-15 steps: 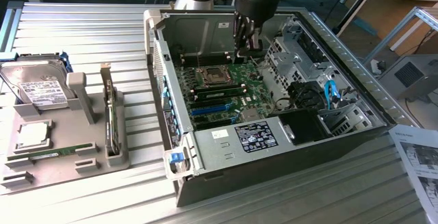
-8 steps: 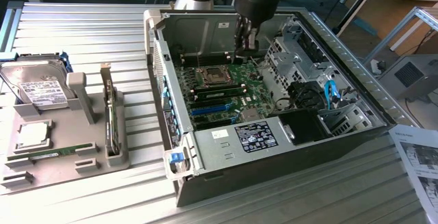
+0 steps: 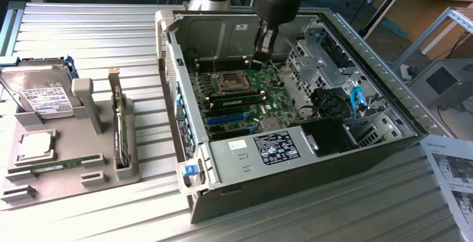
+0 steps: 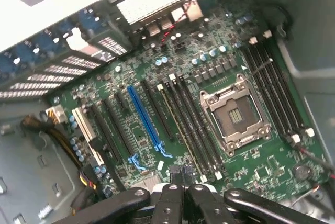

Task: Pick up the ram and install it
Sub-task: 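Press down the ram until it locks into place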

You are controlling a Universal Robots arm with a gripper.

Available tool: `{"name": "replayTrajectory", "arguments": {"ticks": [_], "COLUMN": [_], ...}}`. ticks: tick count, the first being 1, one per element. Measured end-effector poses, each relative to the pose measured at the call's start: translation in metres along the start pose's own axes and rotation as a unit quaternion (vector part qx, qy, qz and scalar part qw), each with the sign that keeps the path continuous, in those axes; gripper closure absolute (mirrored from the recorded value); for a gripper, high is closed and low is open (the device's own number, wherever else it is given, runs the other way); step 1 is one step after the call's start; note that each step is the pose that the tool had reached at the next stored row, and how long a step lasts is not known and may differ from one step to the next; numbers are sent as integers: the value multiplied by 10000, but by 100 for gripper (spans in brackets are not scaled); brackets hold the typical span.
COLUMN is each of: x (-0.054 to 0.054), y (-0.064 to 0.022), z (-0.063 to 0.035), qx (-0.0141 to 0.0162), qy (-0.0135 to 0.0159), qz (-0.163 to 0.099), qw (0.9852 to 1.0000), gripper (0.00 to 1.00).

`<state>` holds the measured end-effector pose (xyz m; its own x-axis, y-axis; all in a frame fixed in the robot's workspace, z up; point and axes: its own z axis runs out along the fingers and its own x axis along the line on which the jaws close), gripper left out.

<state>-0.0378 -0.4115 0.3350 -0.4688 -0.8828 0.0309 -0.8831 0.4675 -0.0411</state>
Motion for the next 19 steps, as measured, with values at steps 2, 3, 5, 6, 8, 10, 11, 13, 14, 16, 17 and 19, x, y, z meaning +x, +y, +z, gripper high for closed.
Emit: {"name": "replayTrajectory", "arguments": {"ticks": [2, 3, 5, 6, 8, 10, 11, 13, 14, 16, 17, 19], "x": [0, 0, 0, 0, -1, 0, 0, 0, 0, 0, 0, 0], "y": [0, 0, 0, 0, 0, 0, 0, 0, 0, 0, 0, 0], "z": [0, 0, 0, 0, 0, 0, 0, 0, 0, 0, 0, 0], "qx": [-7, -10, -18, -22, -33, -40, -44, -52, -56, -63, -66, -75], "qy": [9, 10, 13, 14, 16, 18, 19, 22, 24, 27, 29, 33], "qz": [224, 306, 469, 560, 780, 924, 1012, 1188, 1283, 1455, 1527, 1762], "qw": [9997, 9995, 9989, 9984, 9969, 9957, 9949, 9929, 9917, 9893, 9882, 9843], "gripper": [89, 89, 89, 89, 89, 89, 89, 89, 89, 89, 89, 89]}}
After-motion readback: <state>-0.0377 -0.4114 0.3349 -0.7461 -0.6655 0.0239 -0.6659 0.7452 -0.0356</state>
